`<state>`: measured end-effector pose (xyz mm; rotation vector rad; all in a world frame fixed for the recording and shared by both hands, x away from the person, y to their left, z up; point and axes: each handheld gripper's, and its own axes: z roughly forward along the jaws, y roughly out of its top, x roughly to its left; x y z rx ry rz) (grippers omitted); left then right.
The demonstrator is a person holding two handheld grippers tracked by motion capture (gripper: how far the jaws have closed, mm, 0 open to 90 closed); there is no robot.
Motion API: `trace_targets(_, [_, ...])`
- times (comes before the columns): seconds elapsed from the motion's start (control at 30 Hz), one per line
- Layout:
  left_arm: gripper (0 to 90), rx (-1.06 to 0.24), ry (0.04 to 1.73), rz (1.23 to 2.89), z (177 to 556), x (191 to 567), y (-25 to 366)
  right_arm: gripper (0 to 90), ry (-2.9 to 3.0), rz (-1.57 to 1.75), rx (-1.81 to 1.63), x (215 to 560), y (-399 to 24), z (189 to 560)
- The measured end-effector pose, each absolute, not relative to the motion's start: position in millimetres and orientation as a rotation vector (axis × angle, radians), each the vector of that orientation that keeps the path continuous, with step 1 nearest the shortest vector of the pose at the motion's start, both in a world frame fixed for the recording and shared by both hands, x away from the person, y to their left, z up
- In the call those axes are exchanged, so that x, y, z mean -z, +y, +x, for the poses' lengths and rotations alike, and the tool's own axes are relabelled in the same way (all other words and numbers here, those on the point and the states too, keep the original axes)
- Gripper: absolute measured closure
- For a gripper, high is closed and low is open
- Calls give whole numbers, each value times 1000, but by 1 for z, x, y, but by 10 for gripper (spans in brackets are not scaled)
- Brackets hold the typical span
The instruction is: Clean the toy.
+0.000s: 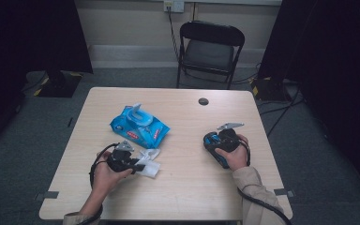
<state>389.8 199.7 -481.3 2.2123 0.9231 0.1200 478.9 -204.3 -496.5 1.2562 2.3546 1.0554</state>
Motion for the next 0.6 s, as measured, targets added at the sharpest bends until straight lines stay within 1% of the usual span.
trace_targets(0.1, [515, -133, 930, 2212, 390, 480, 201, 237, 2364, 1249, -1053, 495, -206, 478])
trace_targets(0.13, [503, -133, 935, 2207, 390, 480, 201, 235, 2366, 1250, -1051, 495, -206, 478])
trace_targets(0.3, [371, -169, 940, 2191, 392, 480, 203, 225, 2366, 1246, -1063, 494, -209, 476])
trace_targets(0.5, [281, -178, 943, 2191, 393, 476, 203, 203, 2369, 1259, -1064, 489, -212, 476])
trace_targets(0.6, [252, -185, 947, 2186, 394, 474, 203, 188, 2376, 1262, -1063, 488, -213, 476])
